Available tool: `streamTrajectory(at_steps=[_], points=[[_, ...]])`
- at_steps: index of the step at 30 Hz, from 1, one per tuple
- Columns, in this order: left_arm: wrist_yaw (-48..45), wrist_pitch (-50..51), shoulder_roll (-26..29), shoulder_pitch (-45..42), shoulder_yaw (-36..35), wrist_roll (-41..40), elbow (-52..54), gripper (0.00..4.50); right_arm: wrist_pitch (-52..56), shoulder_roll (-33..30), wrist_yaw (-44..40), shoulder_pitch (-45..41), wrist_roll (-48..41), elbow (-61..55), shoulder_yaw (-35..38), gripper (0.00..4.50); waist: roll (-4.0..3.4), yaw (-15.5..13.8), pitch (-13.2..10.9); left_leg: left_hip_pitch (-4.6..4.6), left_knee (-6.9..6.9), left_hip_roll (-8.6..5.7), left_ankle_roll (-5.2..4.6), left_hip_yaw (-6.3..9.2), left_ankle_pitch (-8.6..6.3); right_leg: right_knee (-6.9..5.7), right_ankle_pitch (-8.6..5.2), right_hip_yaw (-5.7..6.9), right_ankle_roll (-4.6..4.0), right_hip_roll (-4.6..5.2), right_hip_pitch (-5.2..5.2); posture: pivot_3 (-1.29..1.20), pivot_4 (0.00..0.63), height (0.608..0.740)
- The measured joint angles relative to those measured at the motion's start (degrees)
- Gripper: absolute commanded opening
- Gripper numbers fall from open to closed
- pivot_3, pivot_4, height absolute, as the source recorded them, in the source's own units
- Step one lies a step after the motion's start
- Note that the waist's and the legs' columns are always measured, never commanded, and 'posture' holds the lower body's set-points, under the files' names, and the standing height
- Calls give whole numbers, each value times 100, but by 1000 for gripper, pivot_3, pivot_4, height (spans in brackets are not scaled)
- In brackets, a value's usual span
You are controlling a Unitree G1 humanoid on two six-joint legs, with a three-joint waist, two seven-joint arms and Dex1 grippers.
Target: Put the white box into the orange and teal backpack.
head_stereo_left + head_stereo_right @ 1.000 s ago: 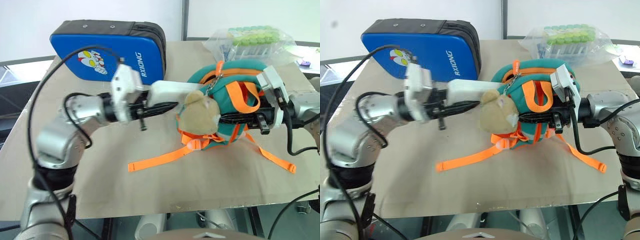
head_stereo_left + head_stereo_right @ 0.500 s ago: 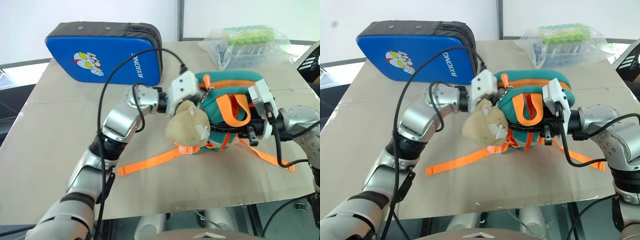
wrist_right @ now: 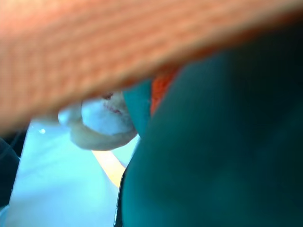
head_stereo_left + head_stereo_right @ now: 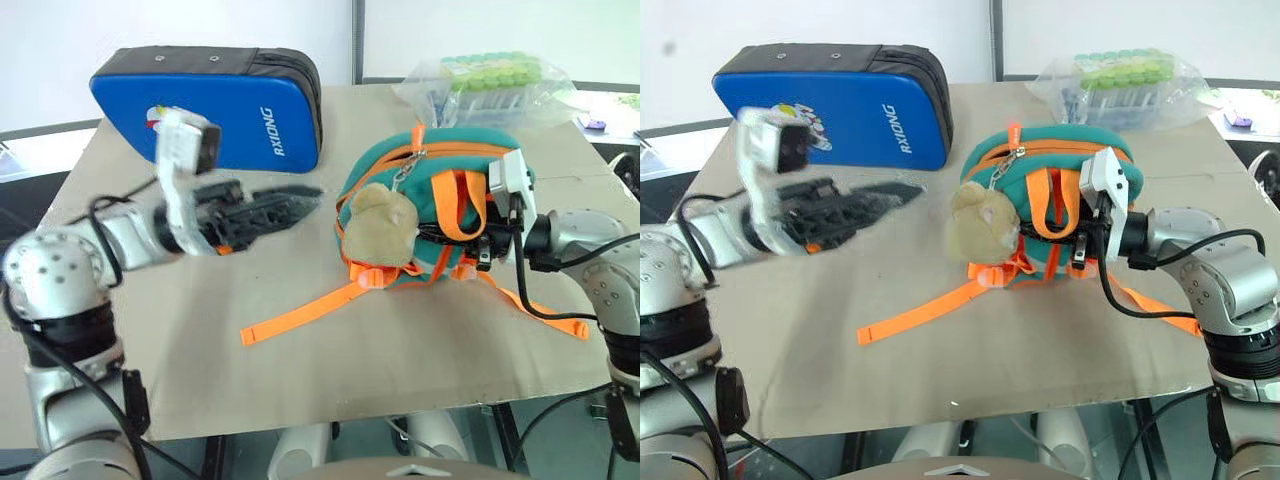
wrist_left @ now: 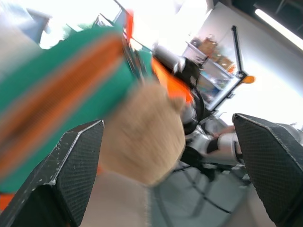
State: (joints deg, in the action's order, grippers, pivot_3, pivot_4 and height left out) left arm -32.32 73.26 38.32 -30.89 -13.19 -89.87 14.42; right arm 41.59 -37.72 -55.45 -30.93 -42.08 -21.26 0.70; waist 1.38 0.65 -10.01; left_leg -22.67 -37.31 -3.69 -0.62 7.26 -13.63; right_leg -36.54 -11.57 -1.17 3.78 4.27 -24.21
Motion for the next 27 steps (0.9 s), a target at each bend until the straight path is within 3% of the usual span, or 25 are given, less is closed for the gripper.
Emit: streamTrajectory(at_steps=[5, 6, 7, 12, 15, 18, 22, 27], points=[[1237, -284, -670, -84, 706, -251, 126, 4452, 114, -11, 88, -3, -67, -84, 0, 0, 0, -19, 1, 2, 1, 0, 3, -8, 2, -3, 4, -7, -7, -3, -2, 0, 150, 740], [1373, -332, -785, -127, 805, -234, 123, 3932, 147, -13, 110, 6, -68, -108, 1, 0, 0, -13, 1, 2, 1, 0, 6, -13, 4, -3, 4, -10, -7, -4, -3, 0, 150, 740], [1463, -375, -845, -163, 877, -236, 111, 3876, 178, -15, 136, 18, -72, -123, 3, 0, 0, 3, 1, 3, 1, 0, 20, -18, 12, -3, 4, -14, -7, -4, -4, 0, 150, 740], [1478, -413, -759, -210, 866, -261, -10, 1638, 189, -22, 294, 174, -107, -173, 78, 0, 0, 4, 1, 8, 6, 3, 20, -29, 12, 1, 3, -21, -7, -8, -4, 0, 150, 740], [1210, -462, -445, -191, 519, -500, -102, 933, 222, 439, 675, 346, -645, -104, 600, 0, 1, 13, 1, 7, 7, 6, 20, -31, 12, 2, 3, -25, -7, -10, -5, 0, 150, 740], [1040, -637, -10, -172, -141, -895, -452, 909, 438, 500, 1051, 350, -1221, 150, 1108, 0, -2, 14, 0, 9, 8, 7, 1, -33, 1, 1, 3, -27, -7, -11, -6, 0, 150, 740], [907, -638, 225, 158, -348, -940, -793, 903, 517, 681, 1527, 173, -1804, 355, 1449, 0, -3, 19, -1, 10, 12, 7, 1, -36, 1, 4, 3, -30, -7, -12, -7, 0, 150, 740], [602, -897, 451, 1128, -297, 289, -947, 851, 467, 943, 2179, -7, -2164, 764, 1638, 0, -4, 16, 0, 15, 23, 7, 1, -49, 1, 10, 3, -39, -8, -11, -7, 0, 150, 740]])
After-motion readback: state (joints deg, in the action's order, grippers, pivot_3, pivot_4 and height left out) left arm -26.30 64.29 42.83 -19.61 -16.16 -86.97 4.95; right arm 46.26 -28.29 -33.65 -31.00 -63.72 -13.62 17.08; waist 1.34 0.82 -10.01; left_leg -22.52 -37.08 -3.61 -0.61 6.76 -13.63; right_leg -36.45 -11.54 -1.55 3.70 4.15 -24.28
